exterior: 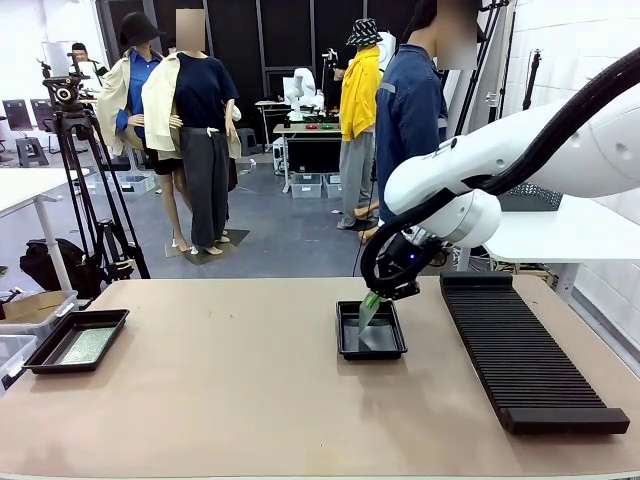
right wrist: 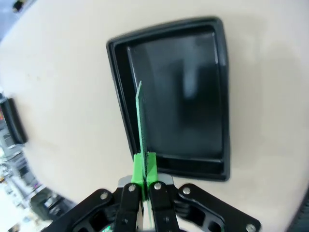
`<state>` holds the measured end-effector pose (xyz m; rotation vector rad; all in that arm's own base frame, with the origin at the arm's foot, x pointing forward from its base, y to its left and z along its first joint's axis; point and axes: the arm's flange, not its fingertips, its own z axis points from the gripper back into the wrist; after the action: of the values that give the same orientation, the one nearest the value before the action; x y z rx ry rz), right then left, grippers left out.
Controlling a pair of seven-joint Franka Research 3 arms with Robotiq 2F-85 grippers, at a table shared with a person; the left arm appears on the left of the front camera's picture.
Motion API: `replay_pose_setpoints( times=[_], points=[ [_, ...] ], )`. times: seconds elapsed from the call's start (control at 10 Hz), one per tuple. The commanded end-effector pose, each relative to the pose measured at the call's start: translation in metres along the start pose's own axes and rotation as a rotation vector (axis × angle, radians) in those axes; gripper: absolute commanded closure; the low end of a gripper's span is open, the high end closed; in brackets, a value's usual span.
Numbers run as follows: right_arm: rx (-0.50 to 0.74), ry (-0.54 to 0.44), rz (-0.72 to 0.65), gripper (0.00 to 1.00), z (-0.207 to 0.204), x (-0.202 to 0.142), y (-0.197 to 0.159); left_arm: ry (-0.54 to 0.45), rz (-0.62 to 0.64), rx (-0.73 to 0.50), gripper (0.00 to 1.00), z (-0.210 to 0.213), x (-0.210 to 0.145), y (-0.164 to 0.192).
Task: Inspect and transfer BCBs to ESD trays.
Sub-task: Pick up the Blank PCB from the PCB Rack and place it in the right ESD tray.
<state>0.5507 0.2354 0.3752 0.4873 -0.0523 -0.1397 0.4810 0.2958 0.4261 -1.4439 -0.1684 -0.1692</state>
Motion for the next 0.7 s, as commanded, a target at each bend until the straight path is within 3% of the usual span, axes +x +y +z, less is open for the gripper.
replay_pose_setpoints(
  times=[0.0,0.6],
  points=[
    [0.028,-0.022,0.040,1.00,-0.016,0.002,0.001,0.001,0.004,0.009,0.00,0.000,0.000,-0.002],
    [0.049,0.010,0.070,1.00,-0.038,0.008,-0.004,0.001,0.004,0.009,0.00,0.000,0.000,-0.002]
  ],
)
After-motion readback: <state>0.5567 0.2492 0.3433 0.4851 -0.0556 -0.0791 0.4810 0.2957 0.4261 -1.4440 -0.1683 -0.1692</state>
